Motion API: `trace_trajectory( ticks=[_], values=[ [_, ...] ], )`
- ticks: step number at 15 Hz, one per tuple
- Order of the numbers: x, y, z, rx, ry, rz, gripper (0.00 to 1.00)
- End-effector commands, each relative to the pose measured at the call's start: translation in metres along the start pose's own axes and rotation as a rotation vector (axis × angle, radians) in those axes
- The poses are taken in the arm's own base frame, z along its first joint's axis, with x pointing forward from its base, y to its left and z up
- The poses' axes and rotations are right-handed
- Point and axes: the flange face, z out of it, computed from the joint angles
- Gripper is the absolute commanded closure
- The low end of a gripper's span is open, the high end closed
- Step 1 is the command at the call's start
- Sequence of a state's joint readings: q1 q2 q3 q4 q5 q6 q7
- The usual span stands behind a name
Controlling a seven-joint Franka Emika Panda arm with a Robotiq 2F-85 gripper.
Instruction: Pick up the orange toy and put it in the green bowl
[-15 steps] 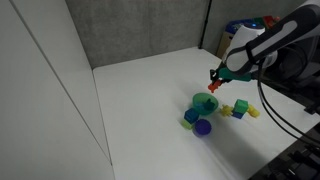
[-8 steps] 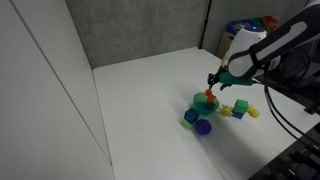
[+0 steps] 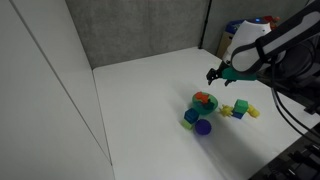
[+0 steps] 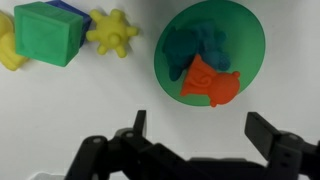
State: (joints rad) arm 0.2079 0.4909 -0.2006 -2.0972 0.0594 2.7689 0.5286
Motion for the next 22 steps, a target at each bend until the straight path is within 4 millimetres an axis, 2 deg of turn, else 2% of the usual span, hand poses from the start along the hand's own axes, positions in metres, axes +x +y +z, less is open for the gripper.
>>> trace_trajectory(
  ticks=[1,7,14,22],
  values=[
    [-0.001,0.011,-0.046,-0.003,-0.055,-0.055,0.0],
    [-0.007,0.035,-0.107,-0.045,-0.124,-0.167,0.0],
    [-0.04,0.073,-0.167,-0.111,-0.175,-0.256,0.0],
    [-0.062,0.108,-0.265,-0.05,-0.215,-0.379,0.0]
  ],
)
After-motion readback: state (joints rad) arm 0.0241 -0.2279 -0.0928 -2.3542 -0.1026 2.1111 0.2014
